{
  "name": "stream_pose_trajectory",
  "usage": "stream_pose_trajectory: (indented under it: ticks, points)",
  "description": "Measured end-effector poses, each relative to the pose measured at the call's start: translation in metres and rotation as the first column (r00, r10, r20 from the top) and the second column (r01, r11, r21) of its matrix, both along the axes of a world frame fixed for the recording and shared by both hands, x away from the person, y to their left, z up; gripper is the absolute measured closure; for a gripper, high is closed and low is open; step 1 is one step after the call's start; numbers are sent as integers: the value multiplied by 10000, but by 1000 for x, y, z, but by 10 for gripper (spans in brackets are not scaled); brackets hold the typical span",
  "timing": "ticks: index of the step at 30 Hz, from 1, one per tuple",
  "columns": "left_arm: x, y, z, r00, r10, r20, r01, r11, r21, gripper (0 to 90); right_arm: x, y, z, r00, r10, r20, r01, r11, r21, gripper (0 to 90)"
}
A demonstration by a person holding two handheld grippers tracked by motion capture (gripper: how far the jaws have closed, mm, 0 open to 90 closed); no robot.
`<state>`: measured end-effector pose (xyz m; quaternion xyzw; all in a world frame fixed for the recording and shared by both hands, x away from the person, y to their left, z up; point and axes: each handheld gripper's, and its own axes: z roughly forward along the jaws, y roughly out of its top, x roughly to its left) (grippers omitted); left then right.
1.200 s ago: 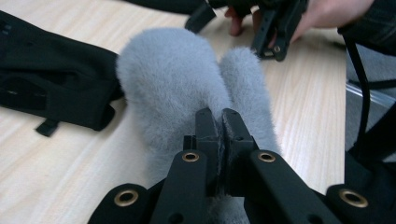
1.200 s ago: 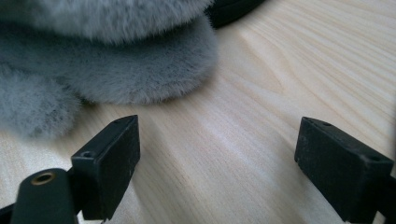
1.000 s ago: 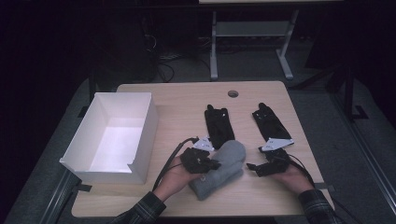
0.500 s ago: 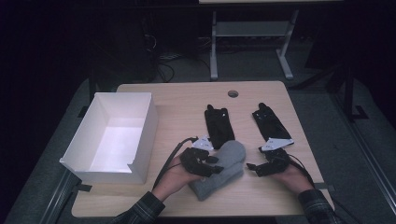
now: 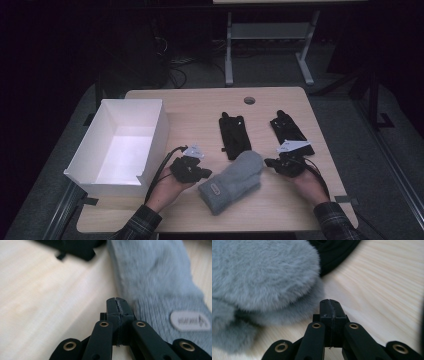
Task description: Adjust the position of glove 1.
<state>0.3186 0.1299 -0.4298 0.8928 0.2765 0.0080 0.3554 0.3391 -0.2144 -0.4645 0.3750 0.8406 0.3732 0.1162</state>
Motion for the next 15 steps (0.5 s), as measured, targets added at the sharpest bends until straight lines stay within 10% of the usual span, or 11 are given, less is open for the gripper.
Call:
stream_pose_trajectory:
  ticks: [15]
  points:
    - [-32, 16, -12, 9983, -212, -543, 211, 9998, -24, 895, 2, 45, -2, 9930, 1174, -154, -1174, 9931, 49, 900]
